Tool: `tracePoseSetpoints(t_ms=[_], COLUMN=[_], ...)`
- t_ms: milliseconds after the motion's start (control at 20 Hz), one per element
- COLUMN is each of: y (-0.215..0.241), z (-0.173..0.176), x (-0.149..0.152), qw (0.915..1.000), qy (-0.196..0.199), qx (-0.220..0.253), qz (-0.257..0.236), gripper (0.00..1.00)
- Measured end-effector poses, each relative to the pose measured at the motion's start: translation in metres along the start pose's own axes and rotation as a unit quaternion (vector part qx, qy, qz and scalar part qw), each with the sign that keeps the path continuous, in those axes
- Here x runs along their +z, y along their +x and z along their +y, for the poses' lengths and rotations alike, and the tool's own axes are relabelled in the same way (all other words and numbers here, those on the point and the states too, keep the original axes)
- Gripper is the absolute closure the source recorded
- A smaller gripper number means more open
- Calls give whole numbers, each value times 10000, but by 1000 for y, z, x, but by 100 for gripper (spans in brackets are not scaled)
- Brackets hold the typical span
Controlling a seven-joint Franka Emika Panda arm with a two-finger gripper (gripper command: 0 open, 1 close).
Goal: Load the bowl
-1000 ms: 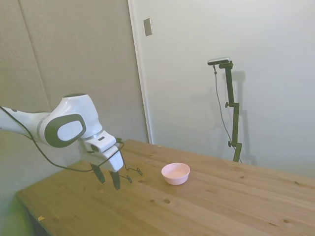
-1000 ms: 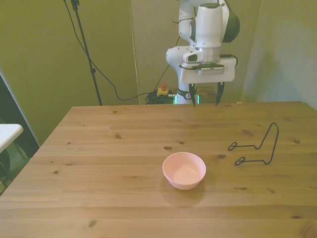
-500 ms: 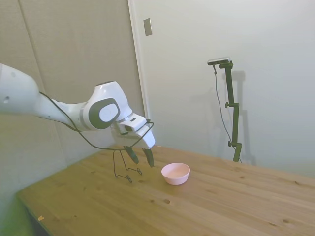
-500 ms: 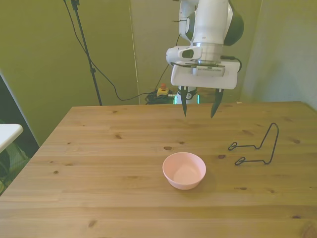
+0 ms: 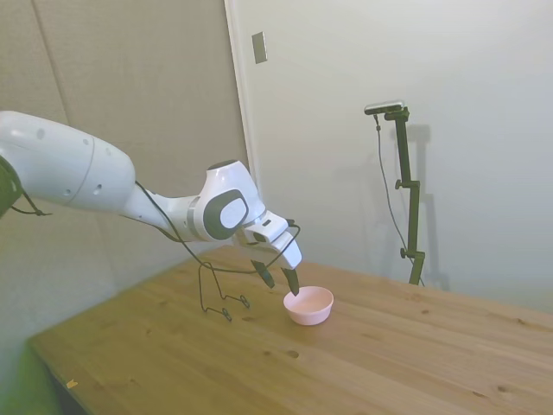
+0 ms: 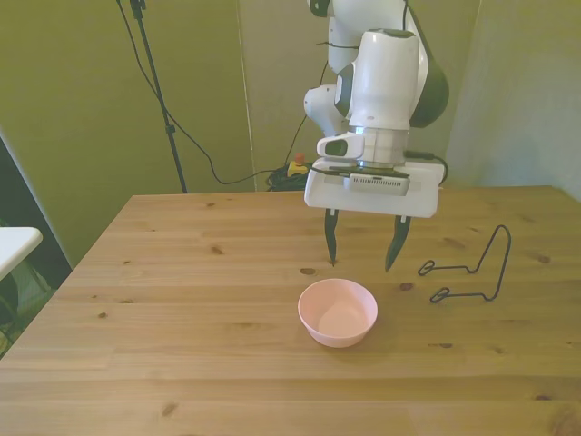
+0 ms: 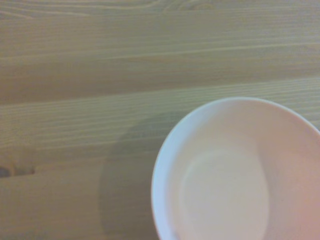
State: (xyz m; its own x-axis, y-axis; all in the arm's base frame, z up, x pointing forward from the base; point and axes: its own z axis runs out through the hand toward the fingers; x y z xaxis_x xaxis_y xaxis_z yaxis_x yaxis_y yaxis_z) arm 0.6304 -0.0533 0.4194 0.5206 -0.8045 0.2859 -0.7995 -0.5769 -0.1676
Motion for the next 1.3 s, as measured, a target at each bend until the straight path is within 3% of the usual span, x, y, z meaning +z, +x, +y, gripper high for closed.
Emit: tracePoseSetpoints(t_ms=[300,350,650,1300], y=[4,4,12,17], z=[-20,-21,-15,-6], x=[36,41,60,65], qw=[9999,9999,9995,9991], qy=[-126,-149,-280,-263], qx=[64,58,132,307], qz=[14,10,5,-106], gripper=[0,100,100,100])
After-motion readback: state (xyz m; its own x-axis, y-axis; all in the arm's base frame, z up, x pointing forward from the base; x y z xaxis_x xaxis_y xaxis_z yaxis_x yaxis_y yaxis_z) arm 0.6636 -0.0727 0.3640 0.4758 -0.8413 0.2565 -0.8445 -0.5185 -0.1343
